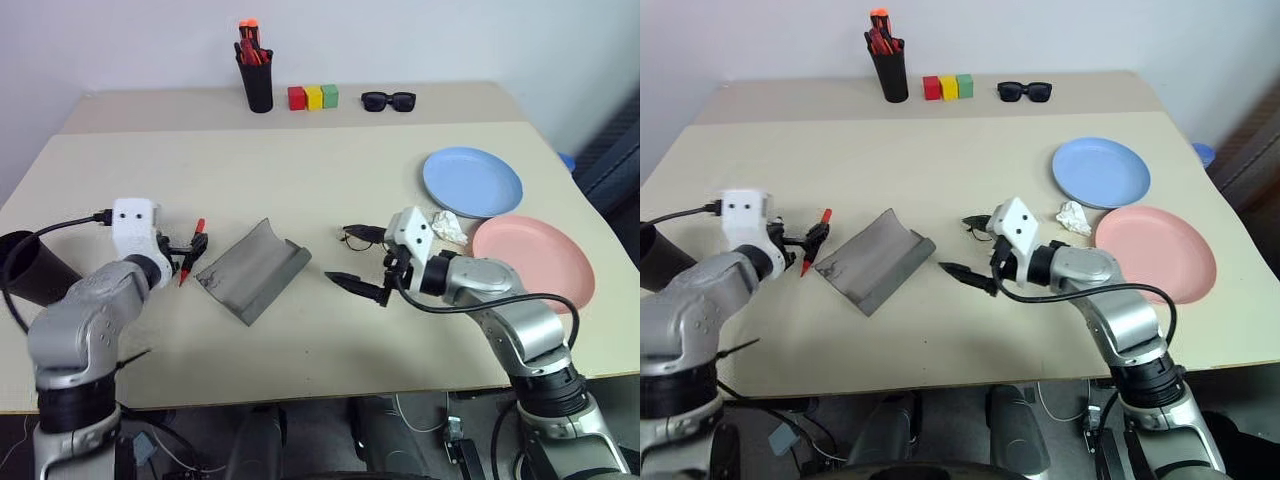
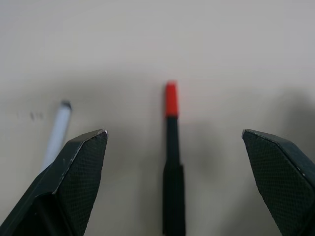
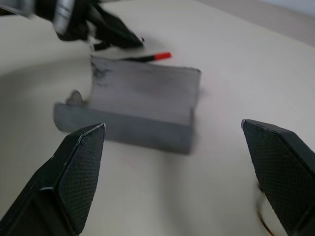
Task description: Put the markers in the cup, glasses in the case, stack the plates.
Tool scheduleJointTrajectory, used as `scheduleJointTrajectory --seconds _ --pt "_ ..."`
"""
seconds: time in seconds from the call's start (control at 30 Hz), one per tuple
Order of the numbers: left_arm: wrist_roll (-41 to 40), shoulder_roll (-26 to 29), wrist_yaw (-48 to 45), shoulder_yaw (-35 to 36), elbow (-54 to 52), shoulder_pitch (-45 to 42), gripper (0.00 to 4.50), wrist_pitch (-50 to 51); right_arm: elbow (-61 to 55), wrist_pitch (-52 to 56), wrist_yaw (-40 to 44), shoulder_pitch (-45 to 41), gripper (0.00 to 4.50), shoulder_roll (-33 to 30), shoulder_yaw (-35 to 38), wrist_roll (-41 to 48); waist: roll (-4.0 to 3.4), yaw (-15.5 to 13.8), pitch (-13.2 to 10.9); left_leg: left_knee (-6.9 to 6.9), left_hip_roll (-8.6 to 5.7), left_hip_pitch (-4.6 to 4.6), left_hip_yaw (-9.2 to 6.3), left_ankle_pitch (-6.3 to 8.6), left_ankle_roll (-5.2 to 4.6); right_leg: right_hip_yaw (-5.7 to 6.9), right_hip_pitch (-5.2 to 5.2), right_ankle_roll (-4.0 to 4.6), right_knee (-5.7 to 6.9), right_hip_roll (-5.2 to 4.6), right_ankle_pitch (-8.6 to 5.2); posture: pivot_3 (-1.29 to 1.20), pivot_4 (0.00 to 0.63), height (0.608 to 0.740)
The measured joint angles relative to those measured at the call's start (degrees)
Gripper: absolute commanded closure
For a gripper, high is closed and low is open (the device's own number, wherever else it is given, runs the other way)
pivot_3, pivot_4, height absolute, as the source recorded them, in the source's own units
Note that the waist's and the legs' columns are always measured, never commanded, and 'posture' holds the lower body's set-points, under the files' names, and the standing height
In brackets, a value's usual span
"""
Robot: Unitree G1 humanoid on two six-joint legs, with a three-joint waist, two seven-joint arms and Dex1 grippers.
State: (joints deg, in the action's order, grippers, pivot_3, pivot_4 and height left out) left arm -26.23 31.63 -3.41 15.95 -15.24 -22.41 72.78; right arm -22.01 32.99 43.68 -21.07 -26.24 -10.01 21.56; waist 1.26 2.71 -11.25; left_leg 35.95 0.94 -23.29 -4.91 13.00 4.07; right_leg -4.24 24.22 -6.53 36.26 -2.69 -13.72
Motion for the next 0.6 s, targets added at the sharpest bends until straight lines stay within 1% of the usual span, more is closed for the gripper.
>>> scheduleJointTrajectory --seconds 0.07,0.17,0.2,0.27,0.4,0.43,0.5,0.53,0.57,0.6 --pt "0.38 0.34 -0.08 -0.63 3.60 -3.97 0.01 5.82 -0.24 0.34 -0.49 -0.13 0.00 1.15 -1.00 0.01 0.00 -0.11 0.00 0.00 0.00 -0.01 -0.01 0.00 0.00 0.01 0.01 0.00 0.01 0.00 0.00 0.00 0.150 0.740" --pt "0.87 1.08 -1.06 -1.85 7.42 -8.25 0.80 9.76 -0.25 0.37 -0.91 -0.98 0.00 3.35 -2.64 -0.04 0.00 -0.14 0.00 0.00 -0.01 -0.02 0.00 0.00 0.01 0.01 0.01 0.00 0.00 -0.03 0.00 0.00 0.150 0.740" --pt "1.14 1.31 -1.42 -2.14 8.00 -8.86 1.20 10.30 -0.25 0.37 -1.19 -1.52 0.00 3.95 -3.07 -0.05 0.00 -0.13 0.00 0.00 0.00 -0.01 0.00 0.00 0.01 0.01 0.01 0.00 0.00 -0.02 0.00 0.00 0.150 0.740" --pt "1.75 1.52 -2.20 -2.99 8.55 -9.48 2.23 10.71 -0.28 0.36 -1.66 -2.56 0.00 4.92 -3.33 -0.04 -0.01 -0.13 0.01 -0.01 0.00 0.00 -0.01 -0.01 0.01 0.01 0.01 0.00 0.00 -0.02 0.01 0.00 0.150 0.740" --pt "2.63 1.59 -3.03 -3.26 8.73 -9.50 4.15 10.44 -0.28 0.37 -1.87 -2.80 0.00 4.93 -3.33 -0.04 -0.01 -0.17 0.01 -0.01 0.00 0.00 0.00 -0.01 0.02 0.01 0.01 0.00 0.00 -0.03 0.01 0.00 0.150 0.740" --pt "3.01 1.37 -3.00 -3.00 8.77 -9.60 4.45 10.03 -0.28 0.37 -1.84 -2.75 0.00 4.88 -3.33 -0.04 -0.01 -0.18 0.01 -0.01 0.00 0.00 0.00 -0.01 0.02 0.00 0.01 0.00 0.00 -0.03 0.01 0.00 0.150 0.740" --pt "3.73 -1.21 -2.25 -1.35 8.97 -9.32 4.45 6.73 -0.28 0.36 -1.77 -2.57 0.00 4.83 -3.33 -0.04 -0.02 -0.30 0.01 0.00 0.00 0.00 0.00 -0.01 0.02 0.01 0.00 0.00 0.00 -0.04 0.01 0.00 0.150 0.740" --pt "4.56 -3.01 -1.91 -0.60 8.93 -8.60 4.45 1.55 -0.28 0.33 -1.74 -2.54 0.00 4.82 -3.33 -0.05 -0.01 -0.36 0.01 0.00 0.00 -0.02 0.00 -0.02 0.03 0.01 0.00 0.01 -0.01 -0.05 0.01 0.00 0.150 0.740" --pt "6.58 -4.59 -0.92 -0.99 8.27 -7.30 4.45 -7.18 -0.28 0.21 -1.73 -2.56 0.00 4.89 -3.35 -0.08 0.05 -0.42 -0.02 0.00 0.00 -0.04 0.00 -0.03 0.06 0.01 0.01 0.02 -0.02 -0.07 0.02 0.00 0.150 0.740" --pt "8.23 -5.02 -0.06 -1.21 7.58 -6.69 4.45 -13.02 -0.25 -0.05 -1.68 -2.59 0.00 4.94 -3.38 -0.09 0.09 -0.45 -0.03 0.00 0.00 -0.06 0.00 -0.04 0.09 0.01 0.04 0.03 -0.03 -0.07 0.03 0.00 0.150 0.740"
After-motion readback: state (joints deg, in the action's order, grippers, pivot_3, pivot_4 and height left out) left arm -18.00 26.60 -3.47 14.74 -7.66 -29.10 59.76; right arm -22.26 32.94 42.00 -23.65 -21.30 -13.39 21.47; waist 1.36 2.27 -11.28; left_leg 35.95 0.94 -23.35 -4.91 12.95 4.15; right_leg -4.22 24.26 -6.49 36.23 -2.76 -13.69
